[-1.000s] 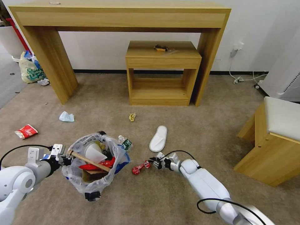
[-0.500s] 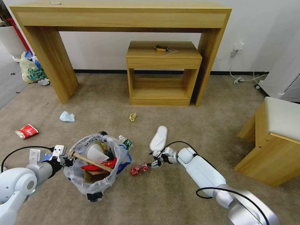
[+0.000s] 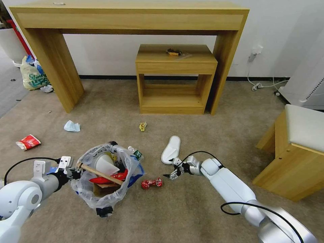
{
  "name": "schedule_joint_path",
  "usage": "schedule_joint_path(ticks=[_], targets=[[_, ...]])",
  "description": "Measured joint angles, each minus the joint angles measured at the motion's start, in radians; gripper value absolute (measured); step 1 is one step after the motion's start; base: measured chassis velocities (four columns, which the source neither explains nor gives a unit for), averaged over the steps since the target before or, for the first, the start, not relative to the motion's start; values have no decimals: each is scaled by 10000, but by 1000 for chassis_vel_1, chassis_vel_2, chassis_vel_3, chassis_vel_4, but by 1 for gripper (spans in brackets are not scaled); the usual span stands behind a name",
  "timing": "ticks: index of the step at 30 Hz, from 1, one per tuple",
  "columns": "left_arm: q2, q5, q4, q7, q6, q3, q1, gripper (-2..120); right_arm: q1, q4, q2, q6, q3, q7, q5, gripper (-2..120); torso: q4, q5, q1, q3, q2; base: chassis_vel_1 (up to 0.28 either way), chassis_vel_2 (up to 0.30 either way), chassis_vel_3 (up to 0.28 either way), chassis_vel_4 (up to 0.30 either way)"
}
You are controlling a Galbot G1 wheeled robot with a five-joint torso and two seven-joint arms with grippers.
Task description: Pick up the trash bin and place the garbage on the floor into it.
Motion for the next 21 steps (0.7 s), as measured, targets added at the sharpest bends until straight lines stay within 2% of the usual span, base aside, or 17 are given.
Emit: schedule_joint_path(ticks=[2,8,9,10,12,21], targets=[[-34,47,25,23,0,37,-26,0,136,-165,61,-120,-555,-44,202,100,1,0,0,0,0,0,0,0,0],[-56,71,39,54,0,48,-40,0,194,-244,78,-190,-770,-49,308,100,-7,0,0,0,0,0,0,0,0],[-126,83,59,83,0,32,-56,0,313,-343,136,-358,-1046,-83,510,100,-15,-1,0,0,0,0,0,0,0],[-126,83,59,83,0,32,-56,0,313,-343,136,-358,-1046,-83,510,100,-15,-1,0,0,0,0,0,0,0],[-205,85,77,182,0,-60,-48,0,570,-319,261,-638,-1777,-217,829,100,-1,0,-1,-1,0,0,0,0,0],[-186,87,40,254,0,-229,79,0,731,-39,284,-732,-1911,-296,900,100,-7,-2,0,-1,1,0,0,0,0]])
